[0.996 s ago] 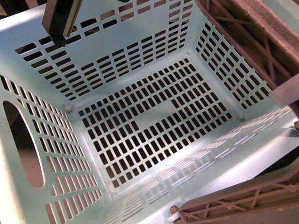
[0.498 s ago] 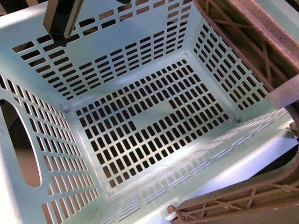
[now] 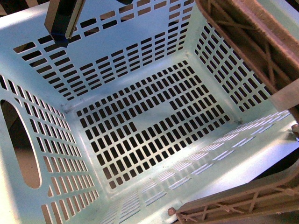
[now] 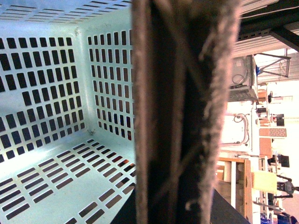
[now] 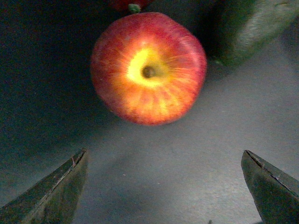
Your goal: Pick apple with right arm and hold basket with left
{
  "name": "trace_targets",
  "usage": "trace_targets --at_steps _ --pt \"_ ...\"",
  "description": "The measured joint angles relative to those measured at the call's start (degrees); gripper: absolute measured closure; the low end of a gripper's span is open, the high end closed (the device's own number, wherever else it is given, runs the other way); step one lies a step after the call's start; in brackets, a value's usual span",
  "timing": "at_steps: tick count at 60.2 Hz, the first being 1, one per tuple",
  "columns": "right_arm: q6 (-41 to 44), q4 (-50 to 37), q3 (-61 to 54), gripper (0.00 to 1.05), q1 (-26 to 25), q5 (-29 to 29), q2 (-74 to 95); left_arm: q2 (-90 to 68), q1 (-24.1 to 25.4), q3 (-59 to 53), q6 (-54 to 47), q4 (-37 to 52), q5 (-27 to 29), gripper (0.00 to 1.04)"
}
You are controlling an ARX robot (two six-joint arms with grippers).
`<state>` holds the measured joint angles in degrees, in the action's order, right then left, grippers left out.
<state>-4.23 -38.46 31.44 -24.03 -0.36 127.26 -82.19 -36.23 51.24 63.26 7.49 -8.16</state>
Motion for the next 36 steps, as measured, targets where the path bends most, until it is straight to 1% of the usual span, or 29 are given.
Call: trace_targets --at_steps 9,36 --pt "-4.4 1.2 4.5 0.09 1.7 1.8 2.6 0.0 0.0 0.0 0.0 0.0 0.0 0.99" --pt "-7.9 4.4 11.2 0.09 0.9 2.8 7.4 0.0 0.0 0.0 0.0 0.0 0.1 0.99"
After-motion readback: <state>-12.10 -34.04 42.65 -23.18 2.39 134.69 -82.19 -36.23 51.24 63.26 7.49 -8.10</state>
